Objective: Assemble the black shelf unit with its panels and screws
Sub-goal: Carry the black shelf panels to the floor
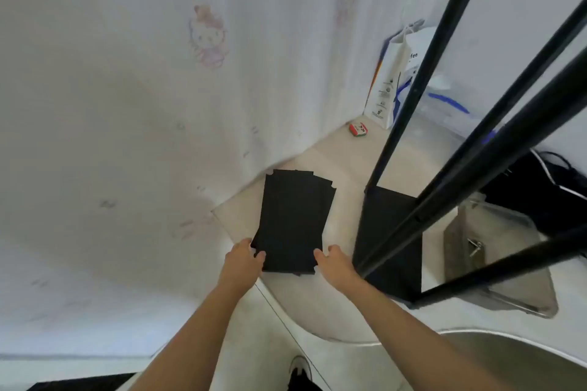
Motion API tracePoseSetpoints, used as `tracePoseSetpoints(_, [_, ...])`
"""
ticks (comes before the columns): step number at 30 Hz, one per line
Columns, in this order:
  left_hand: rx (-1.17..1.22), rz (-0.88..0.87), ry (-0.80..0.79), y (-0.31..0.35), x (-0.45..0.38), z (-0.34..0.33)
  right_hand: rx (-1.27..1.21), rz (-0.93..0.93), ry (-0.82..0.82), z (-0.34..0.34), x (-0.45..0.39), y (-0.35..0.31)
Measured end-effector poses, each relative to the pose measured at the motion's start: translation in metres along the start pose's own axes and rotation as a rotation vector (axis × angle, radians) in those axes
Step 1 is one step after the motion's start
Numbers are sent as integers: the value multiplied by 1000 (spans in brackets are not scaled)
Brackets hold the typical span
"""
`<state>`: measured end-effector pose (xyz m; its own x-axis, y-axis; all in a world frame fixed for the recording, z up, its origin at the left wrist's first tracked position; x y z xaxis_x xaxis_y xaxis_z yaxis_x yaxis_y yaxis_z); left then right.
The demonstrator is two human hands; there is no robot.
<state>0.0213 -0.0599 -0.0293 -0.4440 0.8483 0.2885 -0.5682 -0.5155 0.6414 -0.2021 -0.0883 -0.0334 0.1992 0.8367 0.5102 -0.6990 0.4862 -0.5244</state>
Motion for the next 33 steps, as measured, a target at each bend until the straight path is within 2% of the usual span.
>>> tracePoseSetpoints(3, [17,35,-36,2,-14,-6,-6,-126,-39,-6,-14,3])
tracePoseSetpoints(6, [-71,36,-123,4,-29,-14,-53,-209,-85,-12,-26,1])
tracePoseSetpoints(10, [-164,-24,-213,10,-46,-23,-190,-352,-83,-22,-39,3])
tracePoseSetpoints(15, [-133,-28,-319,6,-62,-35,-389,-464,-55,-35,-46,5])
tracePoseSetpoints(19, [70,130,-355,0,-70,-36,-444,-475,-2,-37,-46,4])
tracePoseSetpoints(25, [190,275,-373,-10,-73,-37,-506,-476,13,-41,-37,10])
tracePoseSetpoints(29, [346,451,-410,-16,-68,-38,-562,-519,35,-38,-29,18])
tracePoseSetpoints(33, [327,476,-461,-28,-69,-40,-688,-558,37,-38,-23,24])
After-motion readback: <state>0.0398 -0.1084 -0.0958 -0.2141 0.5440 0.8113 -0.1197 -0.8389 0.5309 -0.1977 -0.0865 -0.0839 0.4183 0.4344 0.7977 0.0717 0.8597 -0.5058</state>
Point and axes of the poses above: each hand's wrist, its own x-axis away from the middle knuckle, its own z-axis out of the back of the hand, y = z × x, the point moved 7 cm from there along -x, towards the middle knuckle, and after that the axes turned 11 degrees about y, right-handed, at the moved point
